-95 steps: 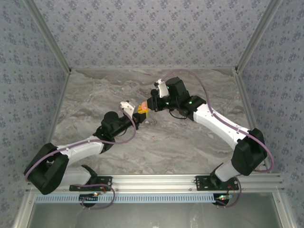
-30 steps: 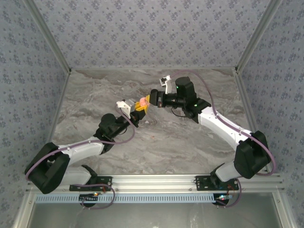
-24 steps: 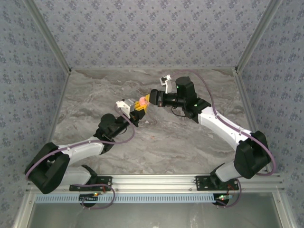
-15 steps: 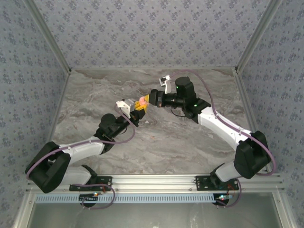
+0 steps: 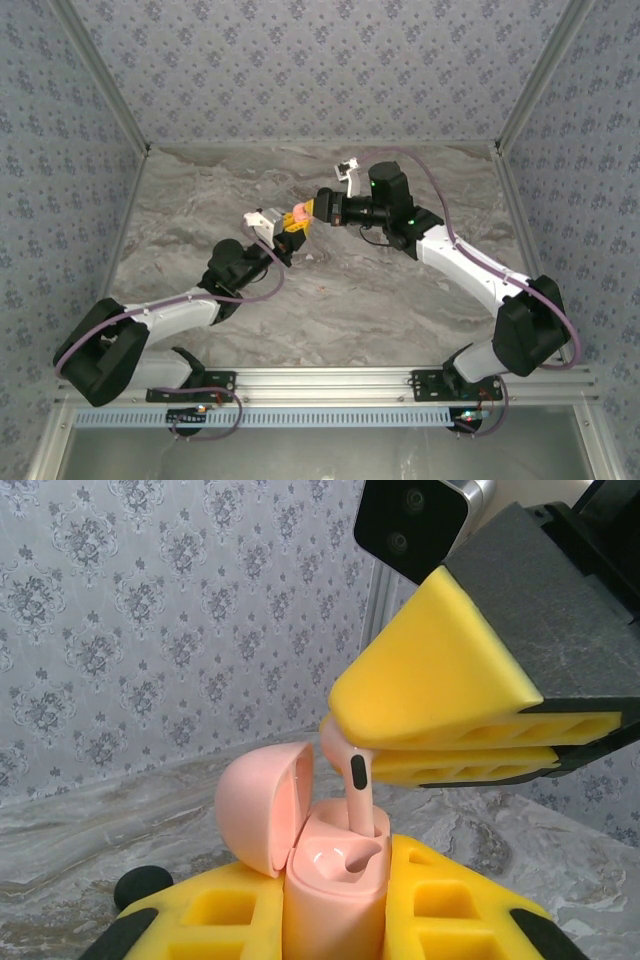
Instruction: Insert wireless bluetooth earbuds into charging case
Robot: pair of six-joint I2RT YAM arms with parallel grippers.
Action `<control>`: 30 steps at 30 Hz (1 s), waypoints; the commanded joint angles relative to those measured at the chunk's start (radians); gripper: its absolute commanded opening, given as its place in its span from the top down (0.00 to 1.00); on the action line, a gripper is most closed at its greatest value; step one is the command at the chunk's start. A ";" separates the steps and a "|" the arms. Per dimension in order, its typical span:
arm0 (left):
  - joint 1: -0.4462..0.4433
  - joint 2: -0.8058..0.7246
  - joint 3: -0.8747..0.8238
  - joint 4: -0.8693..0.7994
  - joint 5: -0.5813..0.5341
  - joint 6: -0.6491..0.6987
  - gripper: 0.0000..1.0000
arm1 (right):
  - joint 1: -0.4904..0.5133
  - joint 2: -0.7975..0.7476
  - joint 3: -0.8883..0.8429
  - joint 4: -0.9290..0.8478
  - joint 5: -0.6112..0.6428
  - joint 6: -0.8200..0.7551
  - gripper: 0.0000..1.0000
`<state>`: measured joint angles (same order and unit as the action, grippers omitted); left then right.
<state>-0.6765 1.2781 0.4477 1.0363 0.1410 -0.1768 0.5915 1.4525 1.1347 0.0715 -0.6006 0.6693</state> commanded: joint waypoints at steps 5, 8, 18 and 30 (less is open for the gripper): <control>-0.004 -0.035 0.010 0.076 -0.010 -0.012 0.95 | 0.005 -0.003 0.006 -0.066 0.011 -0.024 0.86; -0.004 -0.040 0.009 0.080 -0.007 -0.013 0.95 | 0.003 -0.006 0.011 -0.091 0.026 -0.032 0.84; -0.004 -0.060 0.005 0.074 -0.002 -0.014 0.95 | -0.003 -0.015 0.013 -0.131 0.056 -0.047 0.81; -0.005 -0.060 0.008 0.061 0.018 -0.013 0.95 | -0.002 -0.016 0.022 -0.152 0.062 -0.079 0.71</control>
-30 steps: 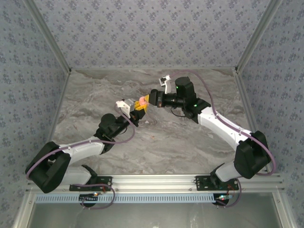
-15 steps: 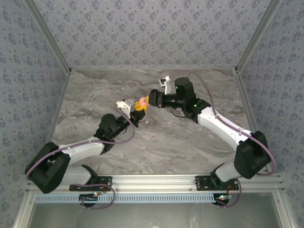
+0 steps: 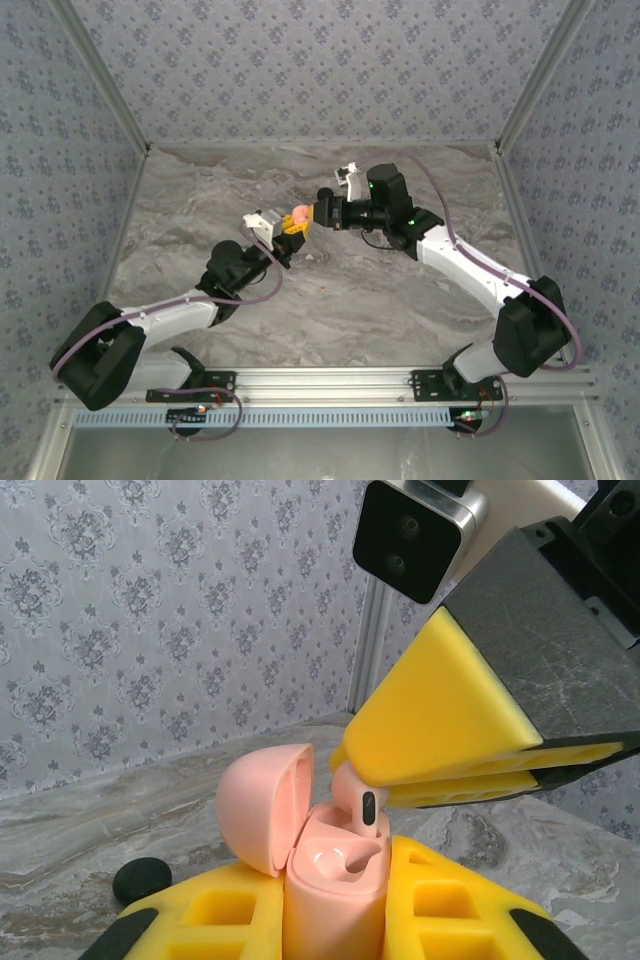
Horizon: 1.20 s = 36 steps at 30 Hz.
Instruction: Insert wireless bluetooth earbuds into charging case
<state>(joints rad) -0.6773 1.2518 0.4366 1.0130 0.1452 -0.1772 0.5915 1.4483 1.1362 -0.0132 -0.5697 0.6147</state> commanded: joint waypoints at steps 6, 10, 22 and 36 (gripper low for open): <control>-0.004 -0.039 0.018 0.060 0.015 -0.012 0.95 | 0.008 -0.015 0.047 -0.149 0.077 -0.083 0.63; -0.004 -0.048 0.019 0.041 0.016 -0.006 0.95 | 0.017 -0.017 0.107 -0.233 0.135 -0.140 0.63; -0.003 -0.143 0.044 -0.247 -0.056 0.049 0.96 | 0.024 -0.057 0.084 -0.466 0.317 -0.292 0.56; -0.003 -0.370 0.005 -0.547 -0.115 0.088 0.95 | 0.106 0.097 -0.071 -0.436 0.235 -0.309 0.57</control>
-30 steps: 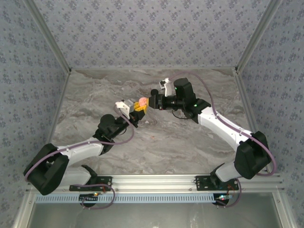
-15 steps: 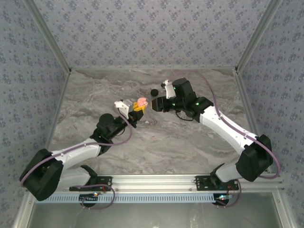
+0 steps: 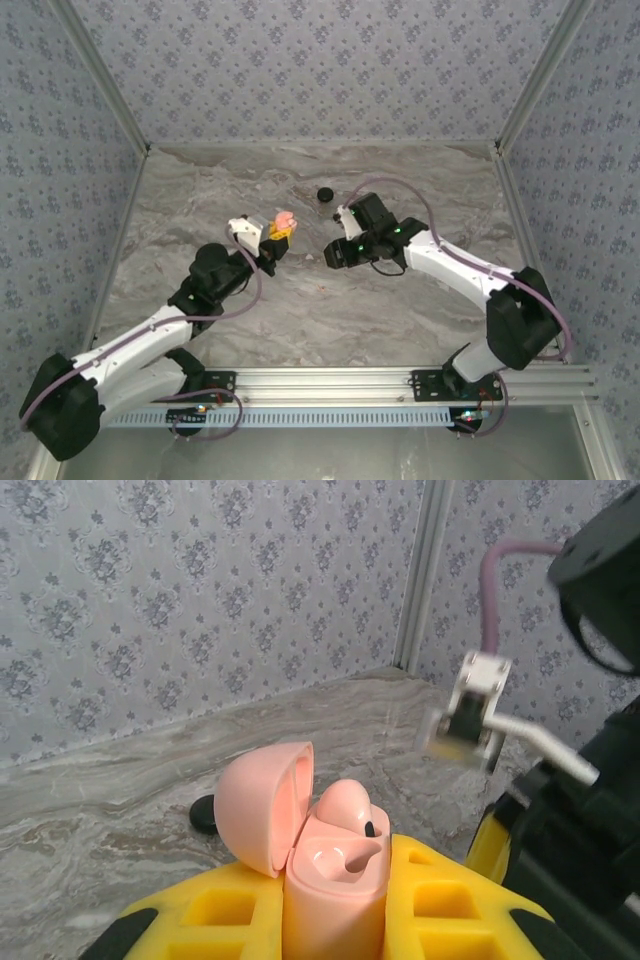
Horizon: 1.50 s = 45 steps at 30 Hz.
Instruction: Insert wireless bluetooth earbuds into charging case
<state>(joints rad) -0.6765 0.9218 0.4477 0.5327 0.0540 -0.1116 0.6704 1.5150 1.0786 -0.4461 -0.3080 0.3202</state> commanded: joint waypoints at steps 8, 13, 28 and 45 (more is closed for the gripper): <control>-0.004 -0.122 -0.038 -0.119 -0.046 0.019 0.95 | 0.100 0.149 0.001 0.000 -0.005 0.000 0.58; -0.005 -0.133 -0.044 -0.121 -0.047 0.013 0.95 | 0.121 0.211 0.013 0.005 0.013 0.006 0.60; -0.004 -0.139 -0.047 -0.126 -0.047 0.009 0.95 | 0.130 0.325 0.055 -0.008 0.076 0.013 0.71; -0.004 -0.139 -0.050 -0.118 -0.052 0.008 0.94 | 0.125 0.371 0.172 -0.196 0.328 -0.082 0.69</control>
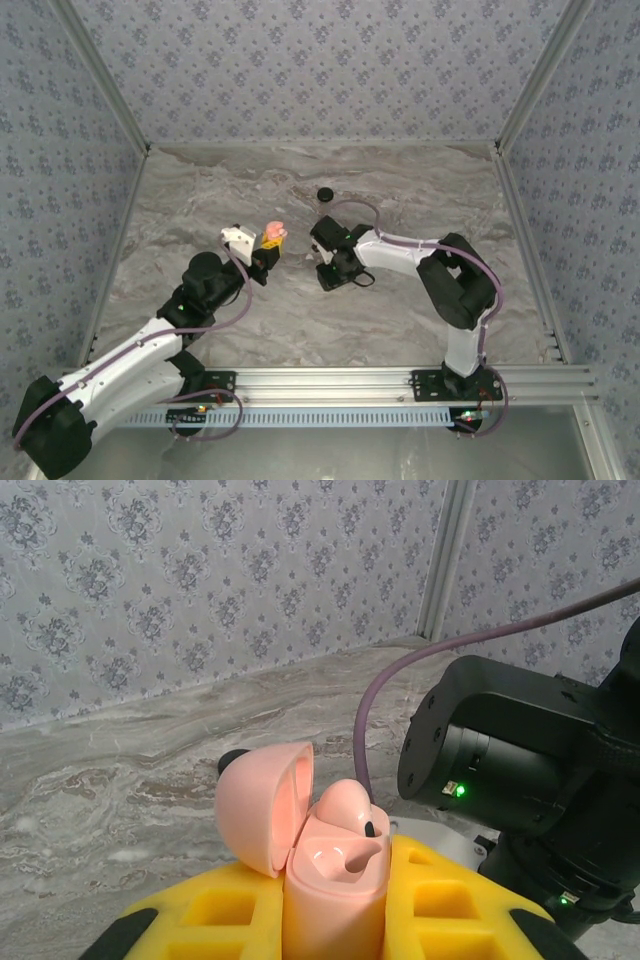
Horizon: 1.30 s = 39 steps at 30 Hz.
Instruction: Insert wireless bluetooth earbuds into charging case
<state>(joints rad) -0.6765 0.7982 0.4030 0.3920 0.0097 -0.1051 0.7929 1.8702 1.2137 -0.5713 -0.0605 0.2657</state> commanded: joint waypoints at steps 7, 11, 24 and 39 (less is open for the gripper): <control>-0.005 -0.014 -0.005 0.027 -0.010 0.001 0.94 | -0.009 0.015 0.057 -0.087 0.141 -0.020 0.70; -0.004 -0.014 -0.005 0.026 -0.010 0.002 0.95 | -0.015 0.018 0.061 -0.075 0.107 -0.011 0.72; -0.004 -0.014 0.000 0.025 -0.009 0.002 0.94 | -0.020 0.048 0.063 -0.054 0.050 0.026 0.78; -0.004 -0.024 0.002 0.020 -0.010 0.002 0.94 | -0.026 0.094 0.122 0.000 -0.067 0.012 0.78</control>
<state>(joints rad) -0.6765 0.7982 0.4030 0.3923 0.0097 -0.1051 0.7719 1.9511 1.3136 -0.5900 -0.0723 0.2794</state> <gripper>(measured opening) 0.194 0.221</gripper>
